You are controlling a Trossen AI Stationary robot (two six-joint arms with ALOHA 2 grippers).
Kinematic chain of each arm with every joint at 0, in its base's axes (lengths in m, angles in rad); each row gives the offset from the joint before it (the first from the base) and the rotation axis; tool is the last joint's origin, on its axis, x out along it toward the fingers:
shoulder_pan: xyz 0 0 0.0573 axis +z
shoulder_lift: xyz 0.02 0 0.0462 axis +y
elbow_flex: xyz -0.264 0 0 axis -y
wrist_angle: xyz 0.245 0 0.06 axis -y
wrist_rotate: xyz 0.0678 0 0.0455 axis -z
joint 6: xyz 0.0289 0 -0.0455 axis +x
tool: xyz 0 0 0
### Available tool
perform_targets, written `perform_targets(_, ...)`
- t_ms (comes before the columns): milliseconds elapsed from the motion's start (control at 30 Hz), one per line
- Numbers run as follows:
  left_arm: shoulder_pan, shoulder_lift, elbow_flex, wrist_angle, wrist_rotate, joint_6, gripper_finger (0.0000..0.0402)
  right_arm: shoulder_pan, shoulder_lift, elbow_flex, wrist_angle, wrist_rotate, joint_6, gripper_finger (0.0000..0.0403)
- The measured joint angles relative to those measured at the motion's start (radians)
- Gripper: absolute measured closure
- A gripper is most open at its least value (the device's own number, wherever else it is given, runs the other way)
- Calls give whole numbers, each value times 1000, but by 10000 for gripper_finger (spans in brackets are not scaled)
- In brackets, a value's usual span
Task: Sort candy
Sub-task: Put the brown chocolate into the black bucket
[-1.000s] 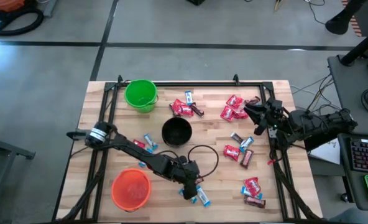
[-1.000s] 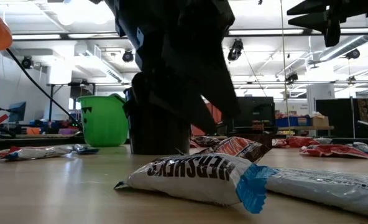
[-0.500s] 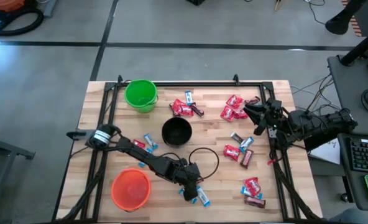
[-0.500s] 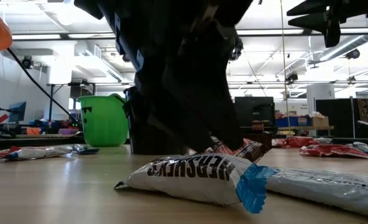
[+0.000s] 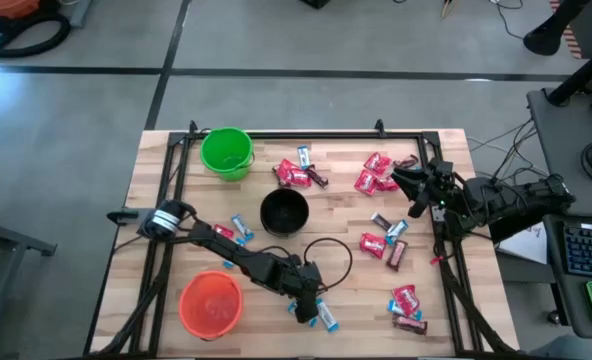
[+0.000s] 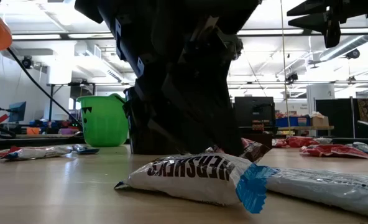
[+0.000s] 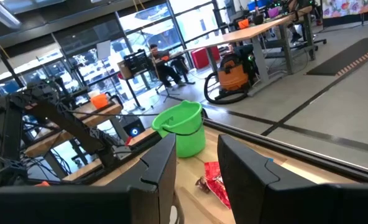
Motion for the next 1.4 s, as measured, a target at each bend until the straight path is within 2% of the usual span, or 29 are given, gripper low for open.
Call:
perform_targets(200, 3, 12, 0, 11, -4, 10, 205, 0, -1, 0, -1, 0, 0, 294)
perform_targets(333, 4, 11, 0, 10, -8, 27, 220, 0, -1, 0, 0, 0, 0, 294)
perform_targets(700, 5, 20, 2, 24, 0, 46, 352, 0, -1, 0, 0, 0, 0, 294)
perform_targets(833, 5, 20, 2, 53, 9, 88, 387, 0, -1, 0, 0, 0, 0, 294)
perform_targets(1200, 1, 19, 0, 80, 30, 134, 400, 0, -1, 0, 1, -2, 0, 294)
perform_targets(1400, 3, -36, 0, -9, 6, 164, 401, 0, -1, 0, 0, -27, 1, 294)
